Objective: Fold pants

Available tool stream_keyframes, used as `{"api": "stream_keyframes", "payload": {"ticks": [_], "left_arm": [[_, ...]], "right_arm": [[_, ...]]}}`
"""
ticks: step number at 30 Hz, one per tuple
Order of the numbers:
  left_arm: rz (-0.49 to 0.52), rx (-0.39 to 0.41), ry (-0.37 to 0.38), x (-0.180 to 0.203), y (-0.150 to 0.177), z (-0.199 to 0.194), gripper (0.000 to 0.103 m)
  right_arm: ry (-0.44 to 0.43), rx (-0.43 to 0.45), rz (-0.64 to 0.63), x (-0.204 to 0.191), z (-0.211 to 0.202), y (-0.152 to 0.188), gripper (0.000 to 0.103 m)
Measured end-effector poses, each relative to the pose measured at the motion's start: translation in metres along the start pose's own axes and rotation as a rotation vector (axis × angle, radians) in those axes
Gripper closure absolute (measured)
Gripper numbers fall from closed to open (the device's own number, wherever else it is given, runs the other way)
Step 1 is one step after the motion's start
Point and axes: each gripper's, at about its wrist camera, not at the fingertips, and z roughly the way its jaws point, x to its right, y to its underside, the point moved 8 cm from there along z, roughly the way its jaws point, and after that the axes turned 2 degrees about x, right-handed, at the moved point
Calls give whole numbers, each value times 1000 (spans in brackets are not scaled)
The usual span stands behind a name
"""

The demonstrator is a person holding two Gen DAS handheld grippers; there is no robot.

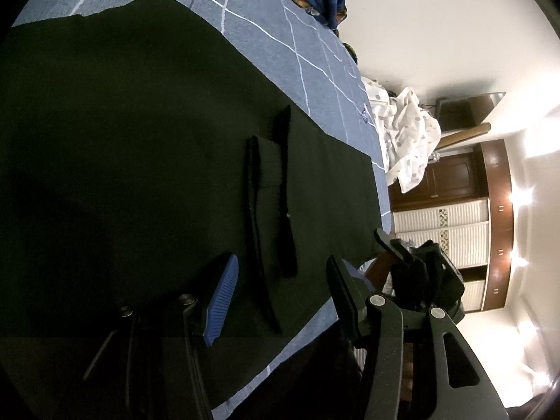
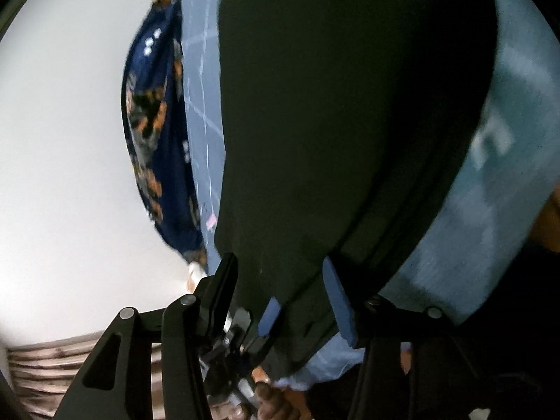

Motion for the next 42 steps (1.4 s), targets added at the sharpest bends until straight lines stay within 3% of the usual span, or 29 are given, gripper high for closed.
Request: {"api": "stream_keyframes", "payload": {"ticks": [5,9,15,18,27,34,38,42], "left_arm": [[2,1,0,0,0,0,49],[1,1,1,0,0,0,49],[4,3,0,0,0,0,49],[4,5,1,0,0,-2,49],[10,7,3,2,0,-2,49],[17,10,3,4,0,-1,49],[15,8,6,5,0,0,49],[-6,-3,14,2,-1,-1,49]], "right_arm": [[-51,-29,45,5,10,3,53],[-76,-106,43,4,26,19,53],[-84,-51,68,5,20,11,53],[-102,-62,41,-1,27,23,42],[-113,-65,-13,-12,40,34,41],[-73,-76,-17,-6,47,31,64],[-49,-107,-18,5,54,28,98],[-44,-128,-105,-3,50,32,99]]}}
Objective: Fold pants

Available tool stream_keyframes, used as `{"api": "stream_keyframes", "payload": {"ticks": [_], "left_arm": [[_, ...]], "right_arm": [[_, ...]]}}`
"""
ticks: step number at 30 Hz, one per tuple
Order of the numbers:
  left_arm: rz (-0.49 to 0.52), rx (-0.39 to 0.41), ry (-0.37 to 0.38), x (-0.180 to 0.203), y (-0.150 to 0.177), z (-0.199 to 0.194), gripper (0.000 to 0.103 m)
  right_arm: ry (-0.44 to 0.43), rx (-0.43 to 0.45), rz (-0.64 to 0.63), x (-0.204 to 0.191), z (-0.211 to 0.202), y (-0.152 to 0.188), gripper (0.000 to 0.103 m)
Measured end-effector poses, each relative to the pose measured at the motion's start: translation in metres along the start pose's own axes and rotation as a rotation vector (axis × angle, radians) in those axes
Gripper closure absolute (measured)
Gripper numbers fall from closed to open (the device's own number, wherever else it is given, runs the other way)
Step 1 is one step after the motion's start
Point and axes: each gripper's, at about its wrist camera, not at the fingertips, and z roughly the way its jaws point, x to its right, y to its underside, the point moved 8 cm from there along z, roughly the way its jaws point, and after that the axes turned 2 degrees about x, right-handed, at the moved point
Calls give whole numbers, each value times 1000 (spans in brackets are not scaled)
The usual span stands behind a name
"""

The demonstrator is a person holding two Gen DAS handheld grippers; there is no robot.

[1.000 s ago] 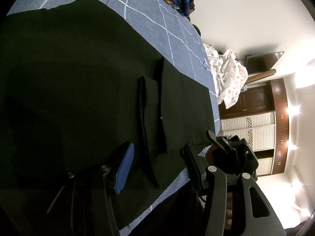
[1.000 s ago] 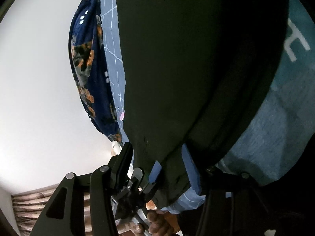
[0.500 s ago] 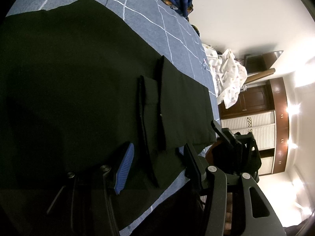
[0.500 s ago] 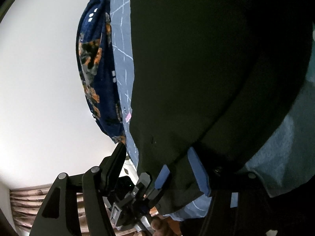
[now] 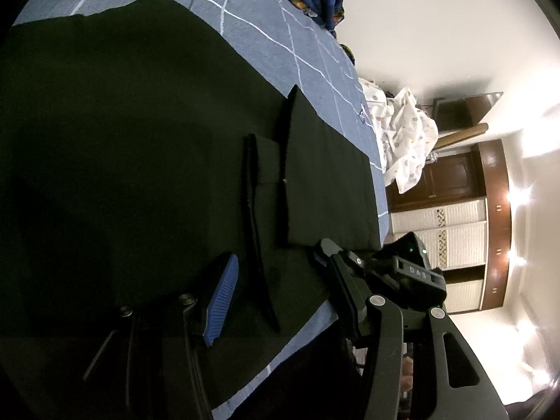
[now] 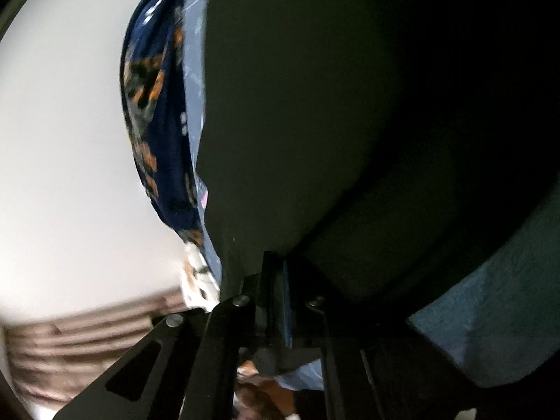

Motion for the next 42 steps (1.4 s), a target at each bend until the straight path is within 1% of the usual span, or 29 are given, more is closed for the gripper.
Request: {"api": "stream_keyframes", "payload": {"ticks": [4,10,11,12,13,15,16,17,18,19,20,21,22,24,25,26,27,28,30,33,37,40,41,42], "left_arm": [[-54,-3,3,-5,-5,-5,49],[-53,2,-12,-7,-6,-7,49],[-52,2,-14,-7,-6,-7,49],[-50,1,-15,-7,-6,-7,49],[-47,0,-16,-7,-6,-7,49],[-45,-1,-15,-8,-6,-8,49],[-48,0,-15,-9,-6,-9,49],[-56,4,-19,-10,-7,-11,49],[-60,8,-25,-12,-7,-13,48],[-65,16,-36,-14,-9,-17,48],[-69,28,-50,-15,-11,-22,48],[-69,35,-59,-16,-12,-25,48],[-68,46,-73,-18,-14,-29,47],[-65,66,-94,-20,-17,-36,42],[-63,76,-98,-22,-19,-38,42],[-65,77,-98,-23,-19,-40,42],[-68,75,-95,-24,-19,-40,42],[-72,72,-93,-25,-19,-40,42],[-73,69,-92,-26,-18,-39,42],[-63,66,-95,-26,-18,-39,41],[-61,65,-88,-27,-17,-40,40],[-62,62,-82,-27,-18,-40,39],[-65,62,-79,-27,-18,-40,39],[-67,62,-76,-28,-18,-40,38]], "right_arm": [[-4,-38,-41,-8,-6,11,99],[7,-78,-75,-11,-12,27,100],[16,-78,-90,-12,-13,27,100],[35,-86,-135,-17,-13,27,99],[79,-100,-224,-26,-12,26,97],[212,-119,-510,-50,-9,24,94],[284,-94,-651,-62,-11,22,92],[325,-67,-766,-74,-13,21,81],[340,-58,-853,-83,-13,24,71],[394,-32,-996,-94,-12,29,65],[456,-12,-1105,-98,-9,34,53],[517,2,-1216,-100,-5,41,45],[570,12,-1332,-99,2,51,43],[644,38,-1492,-93,13,64,42],[691,46,-1552,-88,20,64,42],[718,43,-1591,-83,26,67,45],[720,39,-1616,-79,30,69,49],[745,53,-1646,-75,33,70,51],[811,92,-1722,-66,31,69,51],[854,162,-1796,-70,33,69,51],[871,148,-1801,-69,36,62,51],[846,132,-1764,-72,39,59,51],[834,119,-1746,-72,41,57,55],[822,106,-1730,-72,42,57,63]]}}
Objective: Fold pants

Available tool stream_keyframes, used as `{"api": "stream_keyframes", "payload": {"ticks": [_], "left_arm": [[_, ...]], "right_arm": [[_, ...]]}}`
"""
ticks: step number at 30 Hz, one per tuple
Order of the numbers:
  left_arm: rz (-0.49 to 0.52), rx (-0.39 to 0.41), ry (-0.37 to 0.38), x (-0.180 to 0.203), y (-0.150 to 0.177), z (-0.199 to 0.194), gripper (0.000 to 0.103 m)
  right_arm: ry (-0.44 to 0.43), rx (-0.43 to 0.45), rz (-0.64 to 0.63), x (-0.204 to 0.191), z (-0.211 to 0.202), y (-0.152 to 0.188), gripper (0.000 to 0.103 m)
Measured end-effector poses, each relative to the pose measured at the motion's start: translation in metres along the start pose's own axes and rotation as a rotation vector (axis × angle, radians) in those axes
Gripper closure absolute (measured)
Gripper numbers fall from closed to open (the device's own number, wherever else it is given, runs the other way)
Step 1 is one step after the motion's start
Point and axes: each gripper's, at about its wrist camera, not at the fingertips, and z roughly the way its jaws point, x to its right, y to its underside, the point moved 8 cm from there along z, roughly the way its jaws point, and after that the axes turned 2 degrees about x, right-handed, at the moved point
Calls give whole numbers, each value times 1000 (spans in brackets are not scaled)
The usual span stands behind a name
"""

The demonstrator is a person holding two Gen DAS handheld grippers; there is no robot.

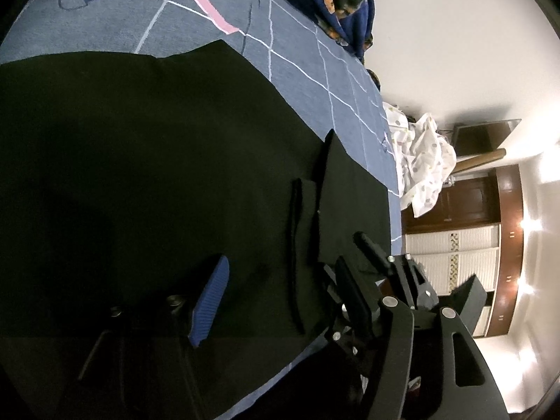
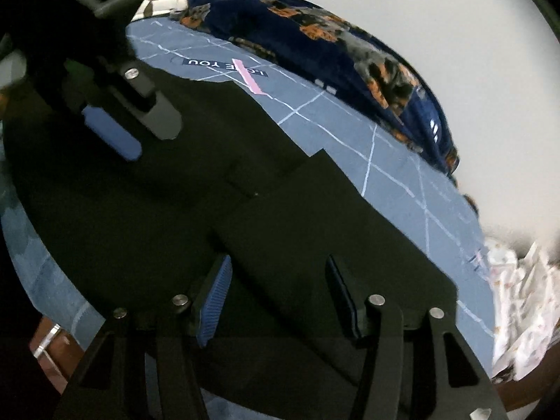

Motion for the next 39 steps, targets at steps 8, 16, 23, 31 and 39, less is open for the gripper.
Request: {"api": "stream_keyframes", "payload": {"ticks": [8,16,23,31,39], "left_arm": [[-14,-3,15,-1,-1,2,37],[11,-13,-8,5,-1,3,37],[-16,-6,-12,3,-1,1,37],[23,-35,-17,18,5,10,36],[40,-85,15,32,14,22,35]], "right_arm": [[-139,-42,211,15,0,-2,94],[-300,-3,345,11,-31,-6,96],[-345,-16,320,-12,-39,6,95],[-369,-22,286,-24,-41,16,95],[-445,-18,292,-29,-39,23,87]]}}
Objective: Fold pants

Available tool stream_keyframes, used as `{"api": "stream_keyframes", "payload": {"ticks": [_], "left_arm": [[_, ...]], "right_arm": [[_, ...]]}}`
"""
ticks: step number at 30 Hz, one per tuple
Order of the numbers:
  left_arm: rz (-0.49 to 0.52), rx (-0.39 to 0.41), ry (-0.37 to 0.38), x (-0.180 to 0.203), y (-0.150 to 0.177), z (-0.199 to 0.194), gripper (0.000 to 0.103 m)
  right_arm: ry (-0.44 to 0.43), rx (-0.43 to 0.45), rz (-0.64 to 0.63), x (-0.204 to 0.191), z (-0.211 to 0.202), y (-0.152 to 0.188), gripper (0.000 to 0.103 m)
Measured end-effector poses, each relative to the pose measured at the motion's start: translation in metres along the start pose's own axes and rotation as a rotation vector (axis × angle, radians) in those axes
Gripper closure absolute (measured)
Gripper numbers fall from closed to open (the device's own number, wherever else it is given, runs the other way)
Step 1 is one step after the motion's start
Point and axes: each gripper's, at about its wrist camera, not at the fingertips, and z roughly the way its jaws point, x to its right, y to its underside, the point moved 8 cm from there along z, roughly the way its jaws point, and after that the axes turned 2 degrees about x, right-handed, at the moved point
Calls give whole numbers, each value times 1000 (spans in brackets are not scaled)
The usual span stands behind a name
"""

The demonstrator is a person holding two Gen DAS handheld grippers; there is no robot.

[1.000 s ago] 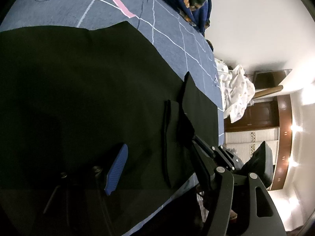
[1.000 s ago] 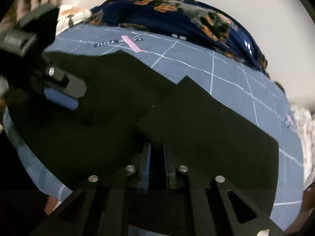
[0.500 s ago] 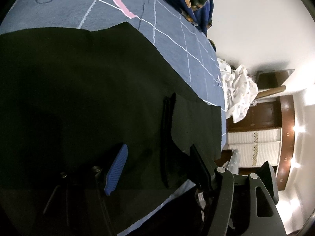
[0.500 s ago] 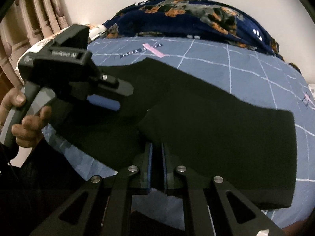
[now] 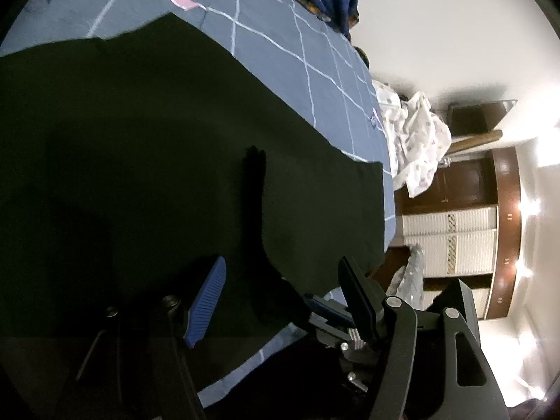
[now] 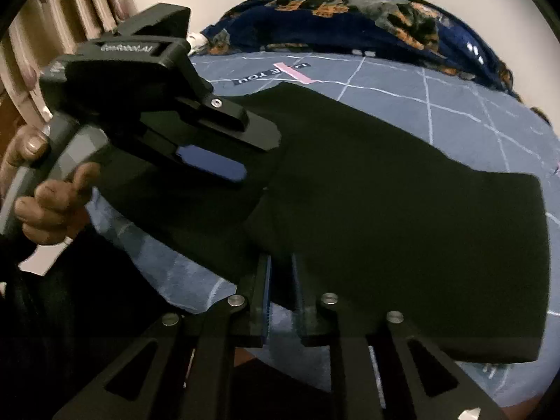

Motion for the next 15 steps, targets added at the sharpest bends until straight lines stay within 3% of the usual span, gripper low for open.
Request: {"api": "stream_keyframes", "payload": {"ticks": [6,10,15], "left_arm": [[-42,-26,20,-4,5,11,35],[7,-27,-5,3,5,18,33],[9,-15,14,9,1,23,20]], "right_arm": [[-122,24,37,-2,-3,5,74],[-195,33,68,-5,-5,6,60],[-295,38,172,4,-8,8,59]]}}
